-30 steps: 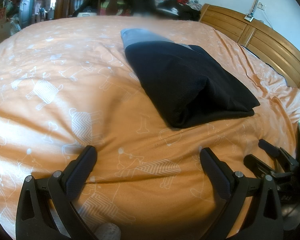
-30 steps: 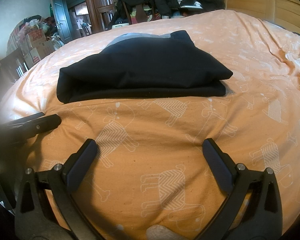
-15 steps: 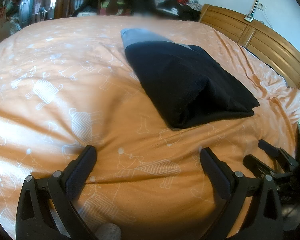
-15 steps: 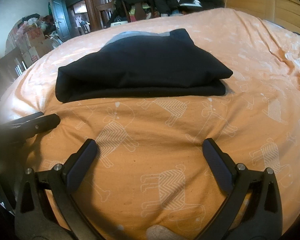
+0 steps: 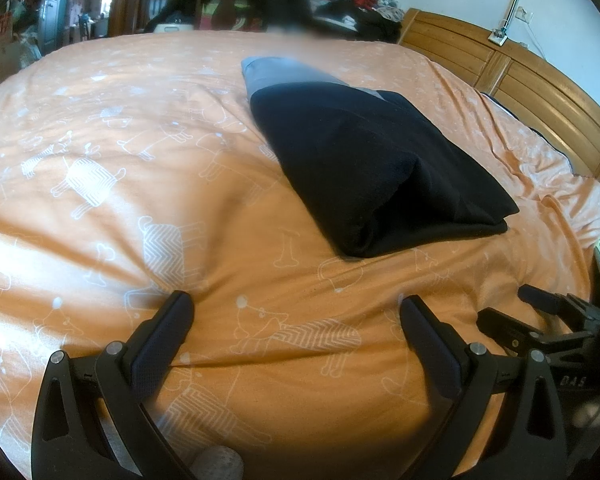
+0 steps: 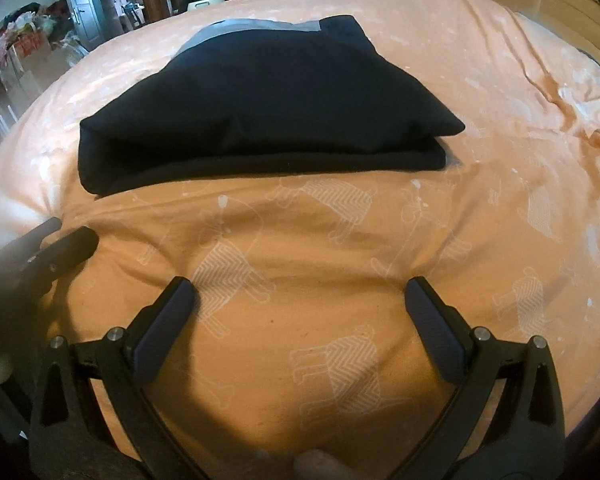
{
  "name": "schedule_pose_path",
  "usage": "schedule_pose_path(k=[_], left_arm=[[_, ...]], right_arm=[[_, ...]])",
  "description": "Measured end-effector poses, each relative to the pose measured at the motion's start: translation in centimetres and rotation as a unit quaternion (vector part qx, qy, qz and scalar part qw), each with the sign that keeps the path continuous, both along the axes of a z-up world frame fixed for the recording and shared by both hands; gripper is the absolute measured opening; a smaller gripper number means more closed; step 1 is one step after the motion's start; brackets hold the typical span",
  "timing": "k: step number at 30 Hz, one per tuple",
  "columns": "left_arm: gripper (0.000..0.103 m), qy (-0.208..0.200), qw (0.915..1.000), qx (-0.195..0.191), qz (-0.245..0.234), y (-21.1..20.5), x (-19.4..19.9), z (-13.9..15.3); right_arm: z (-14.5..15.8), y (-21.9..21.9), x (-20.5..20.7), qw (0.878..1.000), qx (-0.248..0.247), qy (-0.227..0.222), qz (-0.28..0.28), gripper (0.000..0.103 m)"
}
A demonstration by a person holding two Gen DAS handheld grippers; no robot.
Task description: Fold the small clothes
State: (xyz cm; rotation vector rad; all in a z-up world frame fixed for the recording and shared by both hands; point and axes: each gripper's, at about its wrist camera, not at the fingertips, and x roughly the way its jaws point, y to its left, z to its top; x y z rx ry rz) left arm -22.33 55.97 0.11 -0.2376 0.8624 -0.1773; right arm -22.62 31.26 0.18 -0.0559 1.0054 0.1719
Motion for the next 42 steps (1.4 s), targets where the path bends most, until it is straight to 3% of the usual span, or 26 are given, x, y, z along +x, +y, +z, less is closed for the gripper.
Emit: schedule_pose_path(k=[25,27,31,42], left_arm=[[0.103,0.000,1.0000,0.000,0.000,0.0,0.0,-0.1],[0.103,0.000,1.0000,-0.001,0.000,0.0,0.0,-0.1],[0.103,0.000,1.0000,-0.001,0.000,0.0,0.0,-0.1],[0.103,0.000,1.0000,-0.001,0.000,0.0,0.0,0.0]], right_arm=[[0.0,0.1,0.3,1.000,-0.002,0.006,-0.001,0.103],[0.0,0.0,0.1,1.000,0.003,-0.001,-0.001,0.103],[-0.5,-0.8,-1.3,0.998,0.028,-0.058,0.015,0.103],[-0.5,-0.6,-0.9,0.998,0.031,-0.054,0.019,0.103]])
